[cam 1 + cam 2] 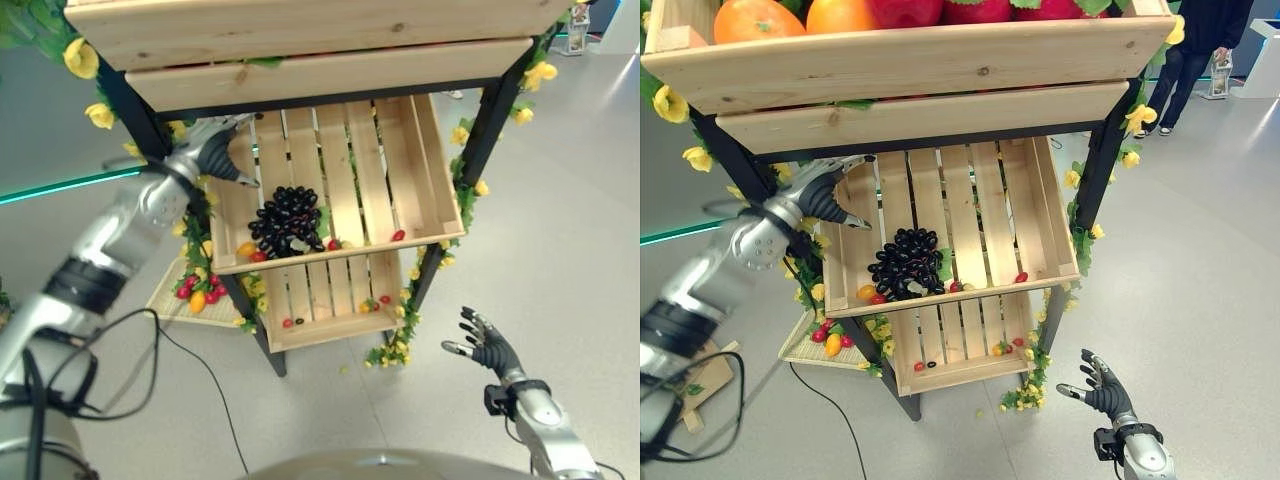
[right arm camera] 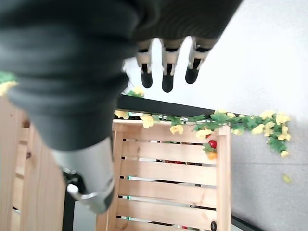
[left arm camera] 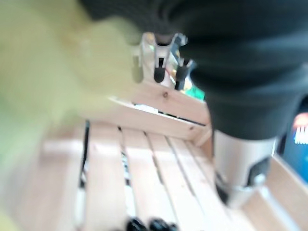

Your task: Pick up the fruits from the basket on one side to the basket on the other side

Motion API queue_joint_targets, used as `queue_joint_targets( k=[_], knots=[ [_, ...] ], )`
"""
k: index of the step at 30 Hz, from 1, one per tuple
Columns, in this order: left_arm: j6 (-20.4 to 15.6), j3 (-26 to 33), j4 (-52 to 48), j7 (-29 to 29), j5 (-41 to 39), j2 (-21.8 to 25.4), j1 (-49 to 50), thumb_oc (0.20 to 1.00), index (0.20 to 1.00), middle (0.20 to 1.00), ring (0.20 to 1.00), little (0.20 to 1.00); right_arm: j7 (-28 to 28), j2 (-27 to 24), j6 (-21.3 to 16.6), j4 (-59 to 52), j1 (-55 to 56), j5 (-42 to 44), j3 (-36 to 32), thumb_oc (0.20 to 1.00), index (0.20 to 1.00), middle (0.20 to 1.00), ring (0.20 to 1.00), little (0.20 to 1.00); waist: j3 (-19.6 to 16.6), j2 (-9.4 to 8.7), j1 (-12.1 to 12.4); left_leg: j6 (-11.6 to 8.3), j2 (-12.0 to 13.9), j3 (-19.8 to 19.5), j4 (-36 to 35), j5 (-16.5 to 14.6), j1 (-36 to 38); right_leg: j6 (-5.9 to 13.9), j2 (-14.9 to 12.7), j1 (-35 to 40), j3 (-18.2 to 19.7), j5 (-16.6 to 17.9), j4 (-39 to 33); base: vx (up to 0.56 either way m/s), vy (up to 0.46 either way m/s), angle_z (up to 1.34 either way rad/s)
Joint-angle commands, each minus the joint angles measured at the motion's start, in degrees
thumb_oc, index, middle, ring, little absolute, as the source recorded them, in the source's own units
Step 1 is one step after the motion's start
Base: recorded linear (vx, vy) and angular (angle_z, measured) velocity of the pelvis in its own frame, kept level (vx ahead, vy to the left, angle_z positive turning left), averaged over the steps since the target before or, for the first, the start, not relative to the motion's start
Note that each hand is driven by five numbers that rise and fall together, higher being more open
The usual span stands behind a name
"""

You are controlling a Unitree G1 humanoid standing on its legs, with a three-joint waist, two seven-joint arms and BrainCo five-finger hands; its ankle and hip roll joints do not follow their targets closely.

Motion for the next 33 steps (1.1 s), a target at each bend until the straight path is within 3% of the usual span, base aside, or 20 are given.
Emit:
queue_joint_targets(
  k=[1, 5, 11, 19, 29, 33],
  knots=[
    [-1.91, 10.31, -2.65, 1.1, -14.08, -2.47, 9.1, 1.0, 1.0, 1.0, 1.0, 1.0, -0.09, 1.51, -2.36, -3.21, -0.98, -0.97, -3.61, 1.0, 1.0, 1.0, 1.0, 1.0, 1.28, -2.5, 2.69, 1.65, -1.93, -0.48, 1.44, -6.44, 2.14, 4.55, -2.35, 0.99, -0.2, -6.48, 2.63, 0.0, 0.0, 0.0],
    [-2.15, 15.4, -10.06, -2.04, -20.34, -7.19, 21.13, 1.0, 1.0, 1.0, 1.0, 1.0, 0.39, 2.55, -2.24, -3.77, -0.6, -1.0, -4.78, 1.0, 1.0, 1.0, 1.0, 1.0, 1.44, -2.72, 3.36, 1.73, -1.72, -0.78, 1.49, -6.48, 2.16, 4.16, -2.07, 1.04, -0.07, -6.7, 2.62, 0.0, 0.0, 0.0],
    [-1.77, 17.11, -14.2, -4.7, -24.62, -11.31, 28.45, 1.0, 1.0, 1.0, 1.0, 1.0, 0.63, 2.87, -2.39, -4.2, -0.47, -0.89, -5.48, 1.0, 1.0, 1.0, 1.0, 1.0, 1.52, -3.02, 4.07, 1.78, -1.5, -1.25, 1.64, -6.54, 2.03, 3.75, -1.94, 1.29, -0.45, -6.99, 2.66, 0.0, -0.004, 0.04],
    [-2.04, 18.07, -17.25, -7.48, -28.46, -15.7, 35.2, 1.0, 1.0, 1.0, 1.0, 1.0, 1.26, 3.09, -2.86, -4.35, -0.3, -0.6, -5.83, 1.0, 1.0, 1.0, 1.0, 1.0, 1.84, -3.56, 5.39, 1.83, -1.46, -2.63, 1.81, -6.18, 1.22, 3.17, -1.95, 1.44, -1.73, -7.47, 3.06, -0.02, -0.007, 0.08],
    [-5.26, 26.1, -19.8, -8.53, -34.19, -23.88, 44.49, 1.0, 1.0, 1.0, 1.0, 1.0, 1.85, 4.36, -4.64, -5.75, 1.19, 0.23, -7.2, 1.0, 1.0, 1.0, 1.0, 1.0, 2.63, -4.48, 7.99, 1.76, -1.58, -5.32, 2.2, -5.62, -0.59, 2.39, -1.94, 1.53, -4.78, -8.45, 4.09, -0.03, -0.017, 0.15],
    [-5.57, 26.2, -17.6, -9.06, -36.85, -26.26, 46.27, 1.0, 1.0, 1.0, 1.0, 1.0, 1.27, 4.59, -5.49, -5.69, 0.96, 0.2, -7.45, 1.0, 1.0, 1.0, 1.0, 1.0, 3.01, -4.67, 8.93, 1.74, -1.65, -6.45, 2.48, -5.3, -1.49, 2.23, -1.99, 1.4, -6.01, -8.66, 4.55, -0.02, -0.019, 0.25]
  ],
)
